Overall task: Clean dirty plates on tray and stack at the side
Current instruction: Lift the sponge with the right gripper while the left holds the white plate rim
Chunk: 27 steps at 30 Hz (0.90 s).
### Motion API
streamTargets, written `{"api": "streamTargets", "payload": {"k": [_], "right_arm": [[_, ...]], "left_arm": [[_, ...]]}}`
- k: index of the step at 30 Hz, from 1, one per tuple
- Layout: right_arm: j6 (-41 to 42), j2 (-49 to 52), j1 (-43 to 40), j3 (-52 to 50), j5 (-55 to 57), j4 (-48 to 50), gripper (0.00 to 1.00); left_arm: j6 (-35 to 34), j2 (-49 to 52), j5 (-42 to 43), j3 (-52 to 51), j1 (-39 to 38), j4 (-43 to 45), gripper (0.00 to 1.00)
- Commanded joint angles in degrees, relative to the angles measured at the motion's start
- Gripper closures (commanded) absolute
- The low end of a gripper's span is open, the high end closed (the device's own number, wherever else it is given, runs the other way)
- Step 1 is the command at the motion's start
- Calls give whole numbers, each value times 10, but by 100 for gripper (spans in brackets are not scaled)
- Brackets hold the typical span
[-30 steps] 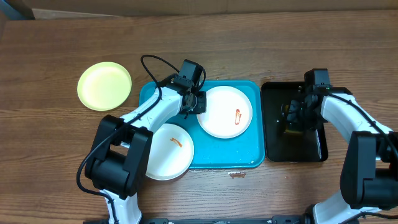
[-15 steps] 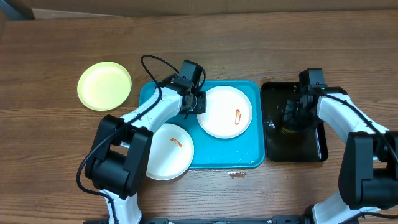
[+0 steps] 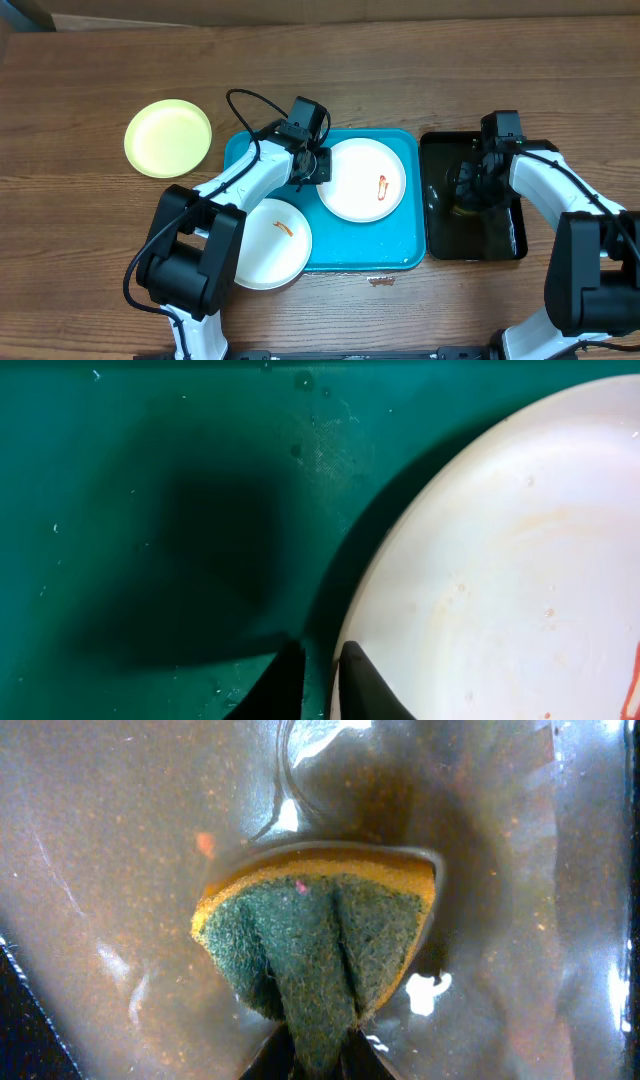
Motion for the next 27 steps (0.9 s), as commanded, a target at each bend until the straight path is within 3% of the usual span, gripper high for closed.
{"api": "streamTargets", "payload": {"k": [1, 5, 9, 10, 13, 15, 16, 19, 24, 27], "right_arm": [[-4, 3, 2, 2, -3, 1, 96], [-18, 3, 2, 5, -3, -2, 96], [-19, 3, 1, 33, -3, -34, 96], [-19, 3, 1, 38, -3, -40, 96], [-19, 3, 1, 54, -3, -56, 96], [-19, 3, 2, 62, 0, -59, 96], [-19, 3, 2, 66, 7, -63, 96], [-19, 3, 2, 74, 10, -79, 96], [-19, 3, 2, 100, 12, -114, 96], [-19, 3, 2, 125, 12, -144, 96]], "left_arm": [[-8, 6, -8, -3, -10, 0, 89], [-8, 6, -7, -3, -18, -3, 96], [-8, 6, 14, -3, -21, -20, 96], [-8, 6, 17, -3, -21, -23, 94], [-8, 6, 16, -3, -20, -21, 67], [-8, 6, 16, -3, -18, -3, 65], [-8, 6, 16, -3, -16, 12, 69], [-8, 6, 17, -3, -14, 26, 96], [-9, 6, 46, -3, -16, -20, 96], [-13, 6, 64, -3, -16, -41, 83]]}}
